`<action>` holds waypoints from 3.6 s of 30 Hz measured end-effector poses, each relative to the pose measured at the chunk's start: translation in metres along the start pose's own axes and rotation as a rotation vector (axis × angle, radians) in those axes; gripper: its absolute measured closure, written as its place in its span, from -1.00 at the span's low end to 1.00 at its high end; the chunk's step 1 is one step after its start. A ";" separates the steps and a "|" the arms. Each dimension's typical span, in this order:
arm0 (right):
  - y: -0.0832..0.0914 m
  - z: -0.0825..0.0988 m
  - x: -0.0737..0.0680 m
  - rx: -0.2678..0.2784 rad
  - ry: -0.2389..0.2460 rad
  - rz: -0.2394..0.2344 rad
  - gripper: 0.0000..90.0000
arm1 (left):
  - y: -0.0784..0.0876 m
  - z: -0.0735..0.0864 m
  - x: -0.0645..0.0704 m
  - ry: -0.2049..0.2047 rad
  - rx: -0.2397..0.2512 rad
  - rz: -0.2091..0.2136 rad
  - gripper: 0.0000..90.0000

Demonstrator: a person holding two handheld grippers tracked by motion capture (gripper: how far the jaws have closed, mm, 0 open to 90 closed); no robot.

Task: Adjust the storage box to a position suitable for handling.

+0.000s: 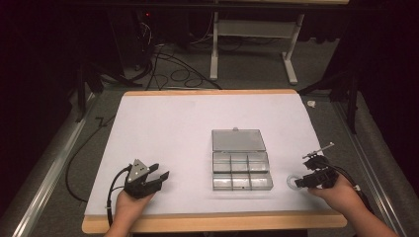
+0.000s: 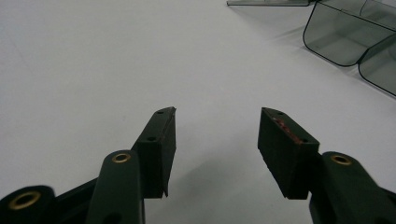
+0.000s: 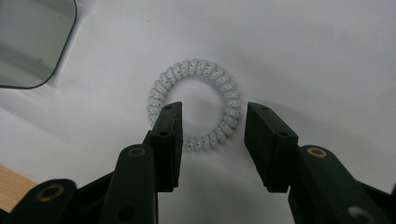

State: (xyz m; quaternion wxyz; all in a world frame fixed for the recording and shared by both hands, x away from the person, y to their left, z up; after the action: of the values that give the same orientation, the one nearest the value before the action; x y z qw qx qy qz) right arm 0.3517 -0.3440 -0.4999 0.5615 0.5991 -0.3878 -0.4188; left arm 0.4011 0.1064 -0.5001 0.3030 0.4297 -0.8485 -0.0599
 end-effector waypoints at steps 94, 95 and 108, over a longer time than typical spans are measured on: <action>0.065 -0.053 -0.062 -0.090 0.155 0.011 0.86 | 0.000 0.001 0.001 -0.007 -0.001 0.005 0.01; 0.065 -0.053 -0.064 -0.094 0.155 0.011 0.86 | 0.000 0.001 0.001 -0.006 -0.001 0.006 0.01; 0.062 -0.065 -0.086 -0.107 0.227 0.003 0.86 | 0.000 0.001 0.001 -0.006 -0.004 0.007 0.01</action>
State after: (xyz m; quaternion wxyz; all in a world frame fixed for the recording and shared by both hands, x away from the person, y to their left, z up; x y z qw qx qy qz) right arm 0.3827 -0.2451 -0.4310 0.6335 0.6113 -0.3000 -0.3675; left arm 0.4002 0.1059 -0.5002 0.3016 0.4258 -0.8509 -0.0616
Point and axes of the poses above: each handheld gripper's, and its own axes: y roughly backward along the jaws, z roughly out of its underside, x roughly to its right, the point moved 7 cm from there along -y, roughly forward along the jaws, and after that the axes turned 14 degrees about -x, right-handed, at the moved point
